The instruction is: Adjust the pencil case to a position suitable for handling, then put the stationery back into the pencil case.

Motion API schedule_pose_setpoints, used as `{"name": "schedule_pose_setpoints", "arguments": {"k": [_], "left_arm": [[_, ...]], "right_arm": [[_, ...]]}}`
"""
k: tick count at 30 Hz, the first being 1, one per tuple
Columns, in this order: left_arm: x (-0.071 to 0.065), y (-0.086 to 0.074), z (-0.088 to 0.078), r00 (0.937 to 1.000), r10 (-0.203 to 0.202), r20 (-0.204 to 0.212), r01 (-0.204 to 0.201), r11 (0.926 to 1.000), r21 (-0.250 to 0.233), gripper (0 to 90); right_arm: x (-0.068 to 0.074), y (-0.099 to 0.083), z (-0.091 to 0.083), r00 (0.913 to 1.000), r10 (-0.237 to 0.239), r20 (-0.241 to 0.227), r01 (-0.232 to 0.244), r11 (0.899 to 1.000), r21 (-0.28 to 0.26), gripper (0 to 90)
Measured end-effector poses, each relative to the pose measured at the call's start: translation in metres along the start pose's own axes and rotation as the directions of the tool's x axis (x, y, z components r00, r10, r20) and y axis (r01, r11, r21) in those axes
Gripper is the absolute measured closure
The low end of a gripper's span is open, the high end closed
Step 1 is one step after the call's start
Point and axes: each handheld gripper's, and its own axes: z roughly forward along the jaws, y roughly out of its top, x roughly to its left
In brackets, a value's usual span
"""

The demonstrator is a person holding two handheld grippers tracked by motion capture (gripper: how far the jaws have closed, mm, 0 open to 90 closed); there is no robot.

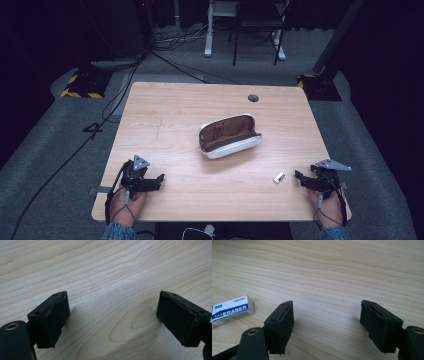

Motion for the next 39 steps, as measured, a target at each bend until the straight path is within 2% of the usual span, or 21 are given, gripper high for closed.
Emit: {"name": "schedule_pose_setpoints", "arguments": {"k": [6, 10, 14, 18, 22, 27, 31, 37, 39], "left_arm": [[0.000, 0.000, 0.000, 1.0000, 0.000, 0.000, 0.000, 1.0000, 0.000, 11.8], [0.000, 0.000, 0.000, 1.0000, -0.002, 0.000, 0.002, 1.0000, -0.001, 11.8], [0.000, 0.000, 0.000, 1.0000, 0.001, 0.001, -0.001, 1.0000, 0.000, 11.8], [-0.001, -0.001, 0.000, 1.0000, -0.002, 0.006, 0.002, 1.0000, -0.001, 11.8], [0.000, 0.000, 0.000, 0.9999, 0.000, 0.011, 0.000, 1.0000, -0.001, 11.8], [0.000, 0.000, 0.000, 0.9999, 0.000, 0.011, 0.000, 1.0000, -0.001, 11.8], [0.000, 0.000, 0.000, 0.9999, 0.001, 0.011, -0.001, 1.0000, -0.001, 11.8], [-0.001, -0.001, 0.000, 0.9999, 0.000, 0.011, 0.000, 1.0000, -0.002, 11.8], [-0.001, -0.001, 0.000, 0.9999, 0.005, 0.011, -0.005, 1.0000, -0.001, 11.8]], "right_arm": [[-0.001, -0.002, -0.003, 0.9995, 0.023, 0.022, -0.023, 1.000, -0.002, 32.5], [-0.002, -0.003, -0.006, 0.9996, 0.019, 0.019, -0.019, 1.000, 0.004, 34.8], [-0.004, -0.005, -0.010, 0.9998, 0.018, -0.005, -0.018, 1.000, 0.005, 35.8], [-0.006, -0.008, -0.024, 0.9987, 0.035, -0.039, -0.035, 0.999, -0.009, 36.2], [-0.005, -0.008, -0.039, 0.9981, 0.020, -0.057, -0.022, 0.999, -0.035, 36.3], [0.004, -0.006, -0.057, 0.9975, 0.007, -0.070, -0.012, 0.997, -0.070, 36.7], [0.017, -0.002, -0.069, 0.9952, -0.015, -0.097, 0.005, 0.995, -0.097, 36.5], [0.036, 0.007, -0.078, 0.9852, -0.046, -0.165, 0.027, 0.993, -0.118, 35.2], [0.044, 0.010, -0.080, 0.9789, -0.068, -0.193, 0.044, 0.991, -0.128, 34.8]]}}
